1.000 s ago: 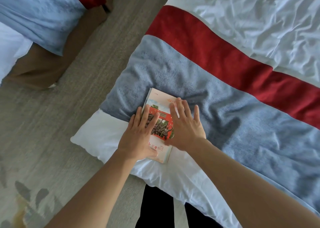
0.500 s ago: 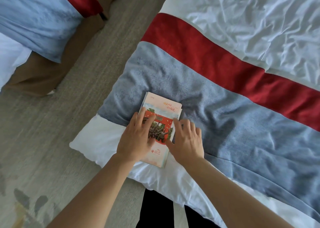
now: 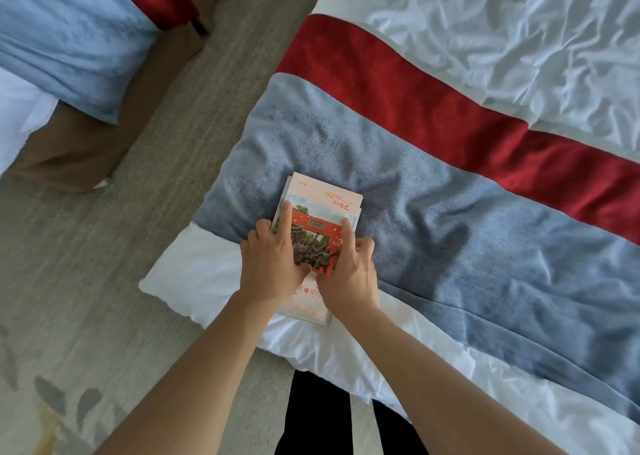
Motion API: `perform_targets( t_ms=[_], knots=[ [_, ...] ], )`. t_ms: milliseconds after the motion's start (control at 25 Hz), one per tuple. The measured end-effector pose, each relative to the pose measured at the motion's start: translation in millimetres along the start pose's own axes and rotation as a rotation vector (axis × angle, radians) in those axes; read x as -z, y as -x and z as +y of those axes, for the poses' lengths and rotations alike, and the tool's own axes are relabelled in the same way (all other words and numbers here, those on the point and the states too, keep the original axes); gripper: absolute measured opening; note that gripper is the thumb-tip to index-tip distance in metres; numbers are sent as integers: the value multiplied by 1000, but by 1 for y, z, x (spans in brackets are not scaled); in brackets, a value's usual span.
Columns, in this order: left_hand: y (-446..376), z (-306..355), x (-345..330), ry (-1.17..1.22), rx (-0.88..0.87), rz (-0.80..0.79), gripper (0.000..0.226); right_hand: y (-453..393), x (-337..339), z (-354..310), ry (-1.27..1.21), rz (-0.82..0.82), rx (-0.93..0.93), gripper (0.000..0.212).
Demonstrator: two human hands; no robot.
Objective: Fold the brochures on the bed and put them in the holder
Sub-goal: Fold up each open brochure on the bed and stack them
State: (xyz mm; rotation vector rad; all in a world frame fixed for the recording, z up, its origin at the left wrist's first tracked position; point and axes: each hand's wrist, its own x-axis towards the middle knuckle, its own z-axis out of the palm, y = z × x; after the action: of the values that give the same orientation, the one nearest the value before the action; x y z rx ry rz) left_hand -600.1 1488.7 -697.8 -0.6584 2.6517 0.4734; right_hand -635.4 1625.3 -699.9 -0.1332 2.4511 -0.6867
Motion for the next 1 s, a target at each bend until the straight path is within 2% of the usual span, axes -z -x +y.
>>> perform_targets(
  t_ms=[240,680,840,1000],
  knots=[
    [8,-10,-9,29,-87,-18,112,-2,-7,6,-12,36,10,105],
    [9,0,7,14,-74,18,105,-3,4,9,-25,21,72,104],
    [-1,23,34,33,-112,68,104,-9,41,2,-8,42,106,103],
    [-9,61,91,49,-167,125,106,-14,110,-26,12,101,142,103]
  ],
)
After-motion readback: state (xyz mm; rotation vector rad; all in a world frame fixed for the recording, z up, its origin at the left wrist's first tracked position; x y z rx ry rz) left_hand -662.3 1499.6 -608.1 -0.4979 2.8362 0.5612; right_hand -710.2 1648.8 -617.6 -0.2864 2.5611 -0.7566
